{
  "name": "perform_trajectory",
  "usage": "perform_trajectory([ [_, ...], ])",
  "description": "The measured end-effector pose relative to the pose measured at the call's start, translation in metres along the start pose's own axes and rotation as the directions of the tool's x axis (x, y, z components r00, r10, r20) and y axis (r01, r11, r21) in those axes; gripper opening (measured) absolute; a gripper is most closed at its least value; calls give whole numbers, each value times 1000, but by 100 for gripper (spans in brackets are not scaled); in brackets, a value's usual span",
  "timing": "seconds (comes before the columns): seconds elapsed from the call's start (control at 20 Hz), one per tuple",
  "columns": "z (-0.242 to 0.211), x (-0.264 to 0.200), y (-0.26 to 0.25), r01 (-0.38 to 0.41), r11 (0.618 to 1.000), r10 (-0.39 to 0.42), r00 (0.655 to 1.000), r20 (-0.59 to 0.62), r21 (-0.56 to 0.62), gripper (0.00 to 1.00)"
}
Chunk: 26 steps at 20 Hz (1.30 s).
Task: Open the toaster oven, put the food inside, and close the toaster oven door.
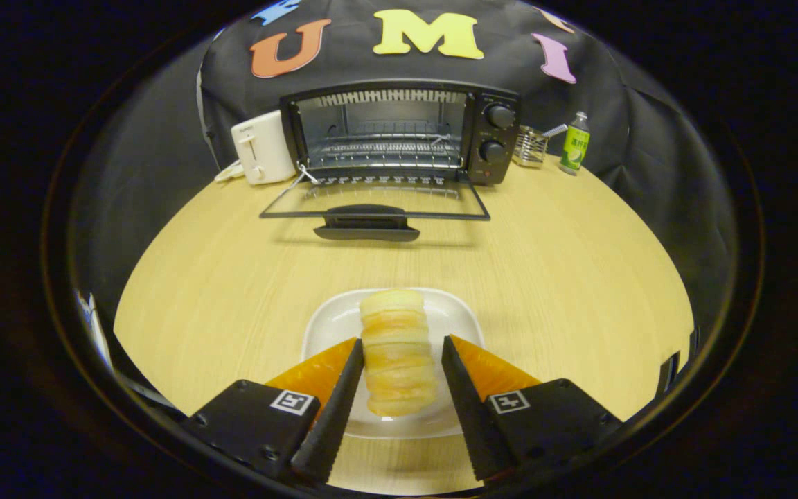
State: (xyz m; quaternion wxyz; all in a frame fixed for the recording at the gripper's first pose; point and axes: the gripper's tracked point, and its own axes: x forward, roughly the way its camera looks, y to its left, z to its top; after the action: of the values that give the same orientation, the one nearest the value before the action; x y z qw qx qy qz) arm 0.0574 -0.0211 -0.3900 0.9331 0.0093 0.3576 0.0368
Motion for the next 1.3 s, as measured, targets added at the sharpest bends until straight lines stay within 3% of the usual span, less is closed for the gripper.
perform_trajectory([
  [0.2,14,-5,6,-62,997,60,998,35,40,61],
  [0.7,127,-34,-13,-41,998,25,962,270,56,57],
  [0.85,153,-10,-14,-68,991,31,954,298,115,57],
  [1.0,178,27,0,-157,981,112,940,322,117,57],
  [1.2,206,72,1,-94,994,68,934,351,59,57],
  [1.3,219,87,14,-110,993,87,929,359,45,57],
])
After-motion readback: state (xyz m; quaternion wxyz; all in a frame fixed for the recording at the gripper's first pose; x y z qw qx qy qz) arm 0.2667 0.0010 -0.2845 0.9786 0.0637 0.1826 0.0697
